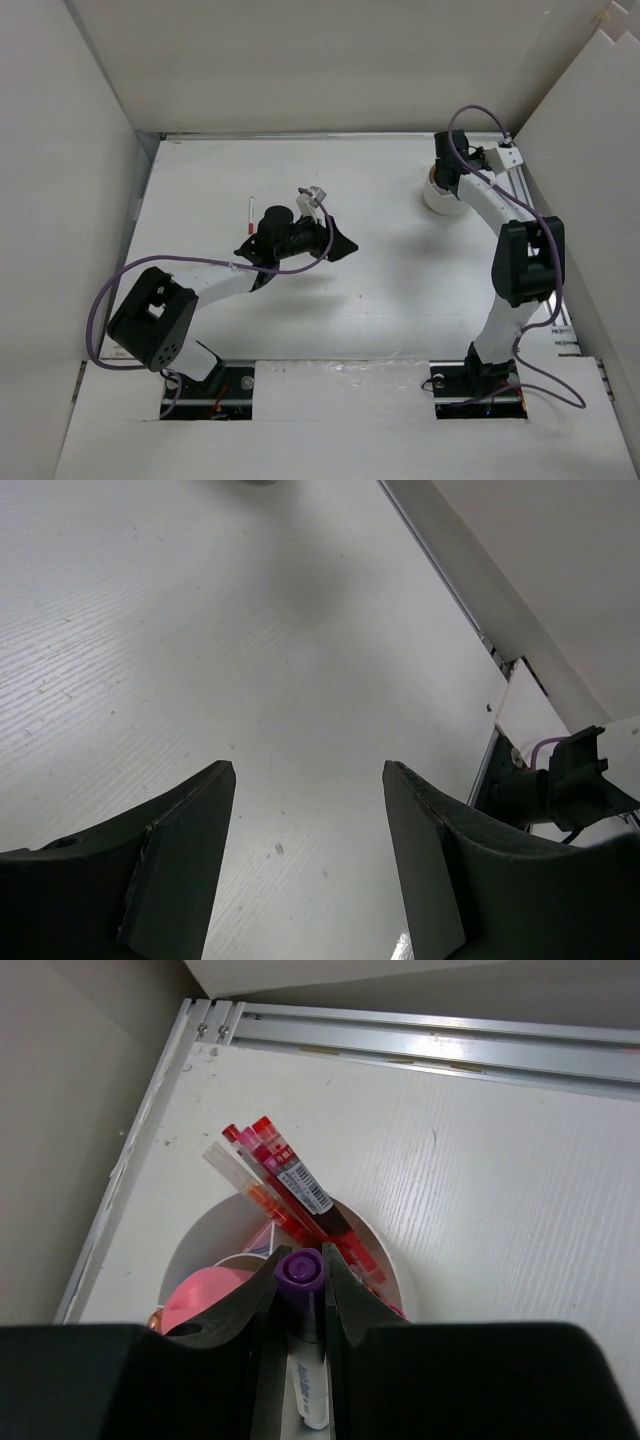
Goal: Sort the stationery into containers
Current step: Place the pen in the storage box, then pick up the pen from the center of the board.
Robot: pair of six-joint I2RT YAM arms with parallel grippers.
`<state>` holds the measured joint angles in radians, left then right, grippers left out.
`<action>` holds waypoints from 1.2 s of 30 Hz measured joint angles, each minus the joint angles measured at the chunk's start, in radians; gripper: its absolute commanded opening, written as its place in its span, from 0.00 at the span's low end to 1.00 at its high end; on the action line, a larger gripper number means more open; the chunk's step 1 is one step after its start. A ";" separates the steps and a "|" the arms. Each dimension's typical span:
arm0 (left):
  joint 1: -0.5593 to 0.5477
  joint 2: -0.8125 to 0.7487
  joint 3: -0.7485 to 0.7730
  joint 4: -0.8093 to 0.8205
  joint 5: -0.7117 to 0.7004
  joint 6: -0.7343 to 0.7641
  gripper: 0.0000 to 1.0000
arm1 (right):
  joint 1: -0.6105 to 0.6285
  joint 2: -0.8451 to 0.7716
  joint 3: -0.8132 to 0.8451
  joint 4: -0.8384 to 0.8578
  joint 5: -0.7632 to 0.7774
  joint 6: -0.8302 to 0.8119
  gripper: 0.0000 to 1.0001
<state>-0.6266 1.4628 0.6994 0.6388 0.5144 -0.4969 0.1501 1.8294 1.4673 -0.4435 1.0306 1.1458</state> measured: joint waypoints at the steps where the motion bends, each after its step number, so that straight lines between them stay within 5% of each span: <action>1: 0.000 -0.001 0.000 0.000 0.000 -0.002 0.57 | 0.000 0.013 0.009 -0.017 0.011 0.008 0.11; 7: 0.000 -0.004 0.000 0.000 0.000 -0.006 0.56 | 0.000 0.030 0.027 -0.084 0.059 0.058 0.20; 13: 0.000 -0.004 0.000 0.000 0.000 -0.006 0.56 | 0.004 0.031 0.032 -0.106 0.080 0.095 0.46; 22: 0.000 -0.004 0.000 -0.017 -0.055 -0.005 0.56 | 0.020 0.032 0.032 -0.127 0.084 0.113 0.54; 29: 0.000 -0.008 0.003 -0.125 -0.254 0.021 0.56 | 0.055 -0.117 -0.062 -0.115 0.029 0.084 0.55; 32: 0.018 -0.010 0.023 -0.207 -0.375 0.029 0.56 | 0.141 -0.290 -0.179 -0.059 -0.019 0.027 0.25; 33: 0.034 -0.010 0.033 -0.232 -0.414 0.028 0.56 | 0.177 -0.333 -0.204 -0.042 -0.039 0.009 0.03; 36: 0.092 -0.009 0.068 -0.320 -0.542 0.020 0.56 | 0.287 -0.443 -0.299 0.045 -0.151 -0.044 0.00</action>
<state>-0.5343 1.4536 0.7670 0.3191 -0.0273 -0.4767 0.4374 1.3865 1.1683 -0.3981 0.8799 1.1015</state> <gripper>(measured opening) 0.563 0.017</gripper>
